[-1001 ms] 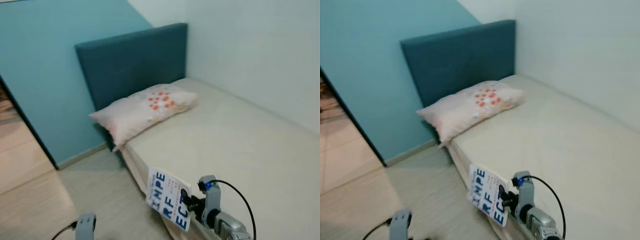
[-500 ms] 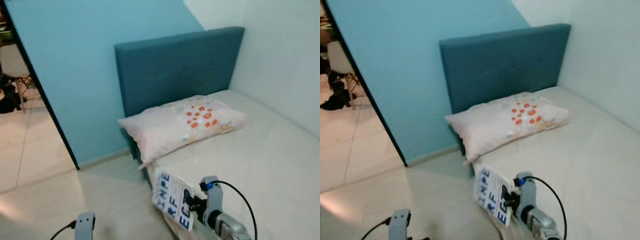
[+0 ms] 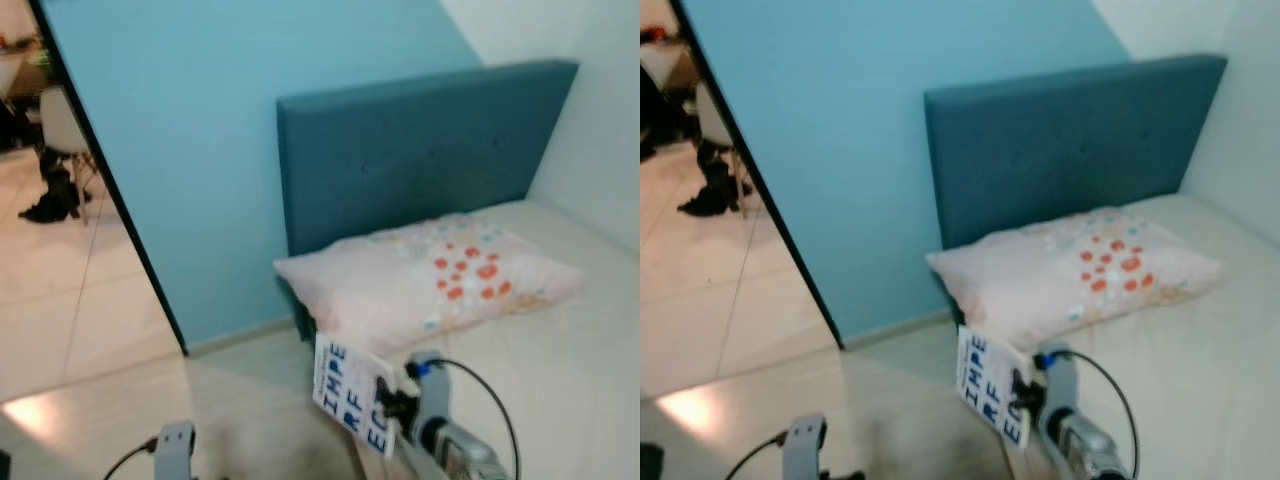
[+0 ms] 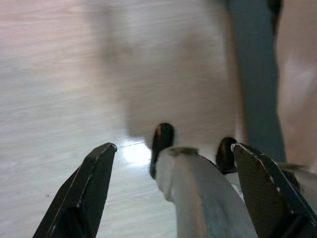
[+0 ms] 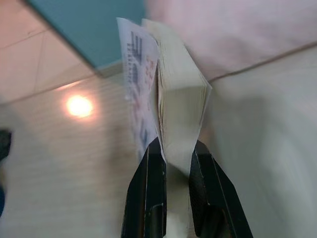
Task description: Clean up the room
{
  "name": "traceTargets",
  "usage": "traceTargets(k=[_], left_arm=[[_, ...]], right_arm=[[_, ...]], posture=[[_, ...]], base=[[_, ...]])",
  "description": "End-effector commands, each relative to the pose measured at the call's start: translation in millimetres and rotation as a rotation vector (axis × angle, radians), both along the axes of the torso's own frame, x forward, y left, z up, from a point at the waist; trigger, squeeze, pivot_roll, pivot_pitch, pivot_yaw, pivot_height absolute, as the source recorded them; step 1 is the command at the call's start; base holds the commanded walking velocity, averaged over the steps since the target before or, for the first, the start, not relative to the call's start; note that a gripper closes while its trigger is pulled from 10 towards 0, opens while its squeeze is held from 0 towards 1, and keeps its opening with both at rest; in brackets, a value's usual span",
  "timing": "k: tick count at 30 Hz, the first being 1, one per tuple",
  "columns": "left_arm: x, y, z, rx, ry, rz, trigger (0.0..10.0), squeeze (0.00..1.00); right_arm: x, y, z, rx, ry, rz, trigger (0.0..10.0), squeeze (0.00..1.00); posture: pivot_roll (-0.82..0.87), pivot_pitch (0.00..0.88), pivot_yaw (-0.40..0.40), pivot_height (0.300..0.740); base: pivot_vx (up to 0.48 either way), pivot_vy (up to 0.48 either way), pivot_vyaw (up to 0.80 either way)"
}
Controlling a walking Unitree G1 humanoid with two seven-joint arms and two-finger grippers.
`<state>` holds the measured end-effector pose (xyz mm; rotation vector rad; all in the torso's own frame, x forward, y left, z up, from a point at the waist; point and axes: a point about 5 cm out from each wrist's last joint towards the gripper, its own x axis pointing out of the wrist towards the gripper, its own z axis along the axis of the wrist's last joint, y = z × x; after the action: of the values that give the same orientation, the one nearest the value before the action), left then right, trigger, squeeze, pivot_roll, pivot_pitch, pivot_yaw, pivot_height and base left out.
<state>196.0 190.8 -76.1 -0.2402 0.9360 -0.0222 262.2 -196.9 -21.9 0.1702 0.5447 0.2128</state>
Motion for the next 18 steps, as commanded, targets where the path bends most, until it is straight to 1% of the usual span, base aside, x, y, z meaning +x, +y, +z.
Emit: traceTargets(k=[1, 2, 4, 6, 9, 12, 13, 16, 18], left_arm=[[-10.2, 3.2, -5, 0.004, 0.040, 0.004, 10.0, 0.00], [-10.1, 3.8, -5, 0.008, 0.041, 0.005, 10.0, 0.00], [-10.1, 3.8, -5, 0.008, 0.041, 0.005, 10.0, 0.00], [-9.1, 6.7, -4, 0.035, 0.044, 0.022, 10.0, 0.00], [-9.0, 7.1, -4, 0.042, 0.045, 0.020, 10.0, 0.00], [-9.5, 7.2, -5, 0.046, 0.047, 0.013, 10.0, 0.00], [-9.5, 7.2, -5, 0.046, 0.047, 0.013, 10.0, 0.00], [-10.3, 7.5, -5, 0.046, 0.047, 0.009, 10.0, 0.00], [-10.8, 8.2, -5, 0.048, 0.048, 0.006, 10.0, 0.00]], right_arm=[[0.6, -4.6, 1, 0.032, -0.002, -0.060, 10.0, 0.00], [0.4, -6.9, 0, 0.037, 0.008, -0.081, 10.0, 0.00], [0.4, -6.9, 0, 0.037, 0.008, -0.081, 10.0, 0.00], [-1.9, -14.6, -1, 0.086, 0.031, -0.168, 10.0, 0.00], [-2.7, -16.4, -2, 0.104, 0.037, -0.194, 10.0, 0.00], [-6.1, -22.8, -4, 0.223, 0.053, -0.318, 10.0, 0.00], [-6.1, -22.8, -4, 0.223, 0.053, -0.318, 10.0, 0.00], [-9.6, -23.3, -8, 0.309, 0.094, -0.385, 10.0, 0.00], [-11.1, -18.4, -11, 0.352, 0.126, -0.380, 10.0, 0.00]], posture=[[0.06, 0.000, 0.045, 0.740], [0.06, 0.000, 0.045, 0.740], [0.06, 0.000, 0.045, 0.740], [0.06, 0.000, 0.044, 0.740], [0.06, 0.000, 0.044, 0.740], [0.06, 0.000, 0.048, 0.740], [0.06, 0.000, 0.048, 0.740], [0.06, 0.000, 0.055, 0.740], [0.06, 0.000, 0.057, 0.740]], base=[[0.255, -0.405, 0.00], [0.255, -0.405, 0.00], [0.255, -0.405, 0.00], [0.000, 0.000, 0.00], [0.000, 0.000, 0.00], [0.000, 0.000, 0.00], [0.000, 0.000, 0.00], [0.000, 0.000, 0.00], [0.000, 0.000, 0.00]])
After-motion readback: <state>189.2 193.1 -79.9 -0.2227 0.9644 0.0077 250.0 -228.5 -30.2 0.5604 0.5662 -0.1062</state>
